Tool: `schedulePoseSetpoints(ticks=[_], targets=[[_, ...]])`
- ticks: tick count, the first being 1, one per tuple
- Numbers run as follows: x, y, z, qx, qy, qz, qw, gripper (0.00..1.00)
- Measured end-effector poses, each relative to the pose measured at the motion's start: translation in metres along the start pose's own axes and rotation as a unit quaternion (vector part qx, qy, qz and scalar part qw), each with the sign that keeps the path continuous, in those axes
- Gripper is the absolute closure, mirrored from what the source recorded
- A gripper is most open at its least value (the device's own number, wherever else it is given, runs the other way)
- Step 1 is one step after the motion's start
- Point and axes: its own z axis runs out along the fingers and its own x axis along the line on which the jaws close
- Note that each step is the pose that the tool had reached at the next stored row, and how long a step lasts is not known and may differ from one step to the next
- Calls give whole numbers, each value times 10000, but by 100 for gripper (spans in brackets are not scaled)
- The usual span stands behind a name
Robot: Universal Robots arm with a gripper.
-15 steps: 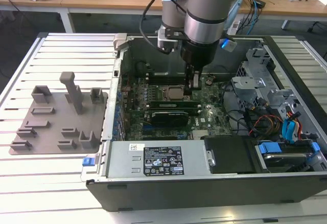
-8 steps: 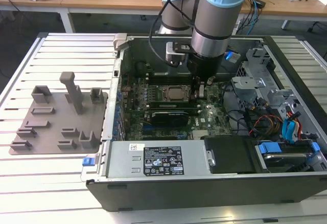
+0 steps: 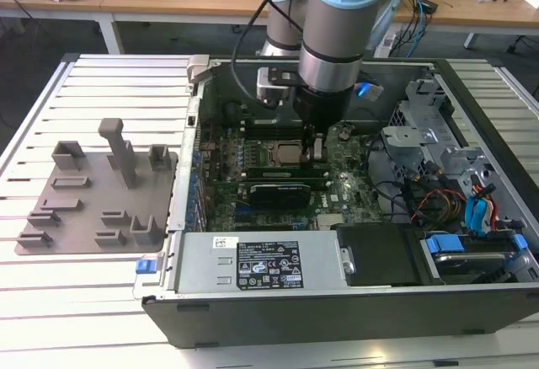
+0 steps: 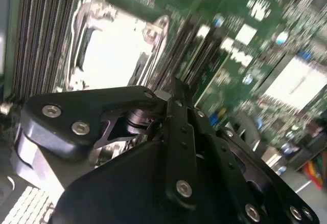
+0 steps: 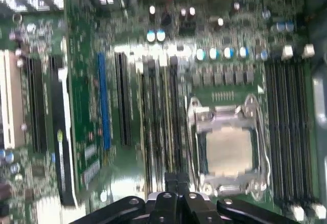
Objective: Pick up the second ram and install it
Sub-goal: 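Press down the second ram until it locks into place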
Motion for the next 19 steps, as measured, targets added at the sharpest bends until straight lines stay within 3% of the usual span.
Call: schedulePoseSetpoints(ticks=[2,4,6,8,15,19], targets=[[13,170,2,8,-1,1,10000,90],[22,282,4,13,-1,0,10000,90],[37,469,14,25,-2,0,10000,90],[42,517,40,24,1,0,10000,90],[40,519,59,28,-8,2,10000,90],[18,271,9,9,0,0,10000,90]])
